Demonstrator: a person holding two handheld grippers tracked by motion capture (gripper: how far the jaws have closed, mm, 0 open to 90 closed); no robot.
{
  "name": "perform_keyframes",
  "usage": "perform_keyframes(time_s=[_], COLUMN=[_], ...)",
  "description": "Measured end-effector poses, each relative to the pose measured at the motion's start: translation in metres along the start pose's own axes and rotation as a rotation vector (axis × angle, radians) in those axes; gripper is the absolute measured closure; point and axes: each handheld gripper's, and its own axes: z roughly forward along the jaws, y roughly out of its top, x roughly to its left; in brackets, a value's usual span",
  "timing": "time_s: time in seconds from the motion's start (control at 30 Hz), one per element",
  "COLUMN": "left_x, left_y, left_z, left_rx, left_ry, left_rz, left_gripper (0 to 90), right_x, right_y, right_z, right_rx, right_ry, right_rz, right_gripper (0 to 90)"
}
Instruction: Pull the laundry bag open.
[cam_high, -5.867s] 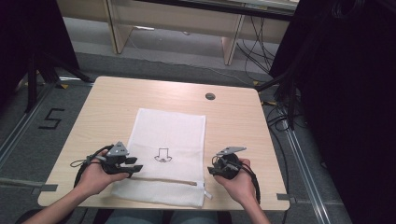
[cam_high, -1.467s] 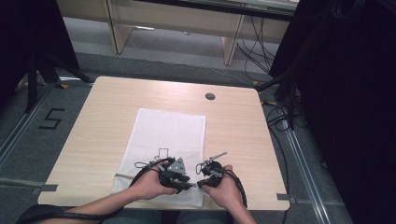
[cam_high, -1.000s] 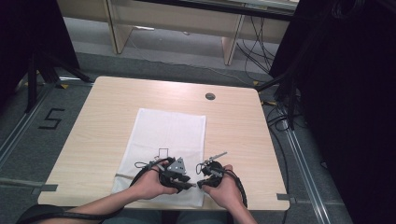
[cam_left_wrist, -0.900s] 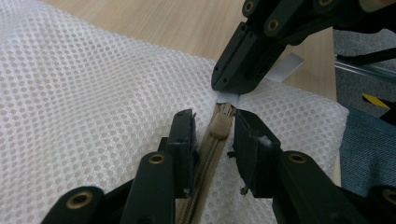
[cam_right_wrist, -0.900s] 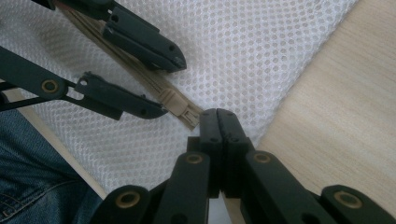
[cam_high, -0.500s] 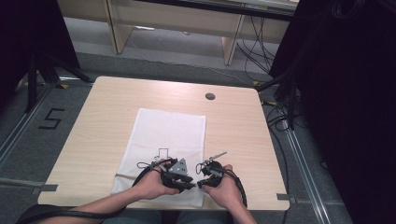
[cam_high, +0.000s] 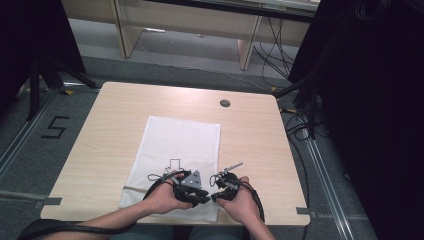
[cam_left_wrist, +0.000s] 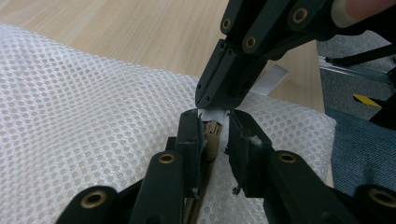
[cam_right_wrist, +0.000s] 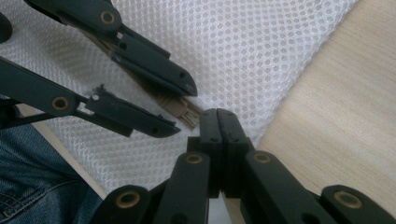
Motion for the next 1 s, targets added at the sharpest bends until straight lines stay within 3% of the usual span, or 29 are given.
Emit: perform_keyframes(time_s=[0.07, 0.17, 0.23, 0.6, 0.83, 0.87, 0.97, 1.0], left_x=[0.0001, 0.0007, 0.0002, -0.0015, -0.0009, 0.0007, 0.0007, 0.0009], left_y=[0.0005, 0.0007, 0.0014, 0.0067, 0.0081, 0.0074, 0.0064, 0.0071], left_z=[-0.0004, 0.0004, 0.0002, -0.0021, -0.0085, -0.0080, -0.0072, -0.0079], left_rx=[0.006, 0.007, 0.015, 0.031, 0.042, 0.037, 0.046, 0.042], left_ry=[0.004, 0.008, 0.011, 0.010, -0.003, -0.009, -0.003, -0.009], left_rz=[0.005, 0.002, 0.000, -0.020, -0.020, -0.009, -0.014, -0.016], left_gripper=[75.9, 79.3, 80.4, 81.6, 87.2, 87.2, 87.2, 87.2], right_x=[0.0003, -0.0025, -0.0005, 0.0004, 0.0002, 0.0019, 0.0017, 0.0009], right_y=[-0.0001, 0.0003, 0.0000, 0.0008, 0.0005, 0.0009, 0.0015, 0.0014], right_z=[0.0001, 0.0014, 0.0009, 0.0010, 0.0008, 0.0000, 0.0004, 0.0012], right_rx=[-0.001, -0.015, -0.006, -0.007, -0.007, 0.011, 0.012, -0.002], right_ry=[0.002, 0.009, 0.010, -0.004, -0.003, -0.010, -0.013, -0.010], right_rz=[0.003, -0.035, -0.009, -0.043, -0.033, -0.003, -0.005, -0.026], right_gripper=[90.0, 90.0, 90.0, 90.0, 90.0, 90.0, 90.0, 90.0])
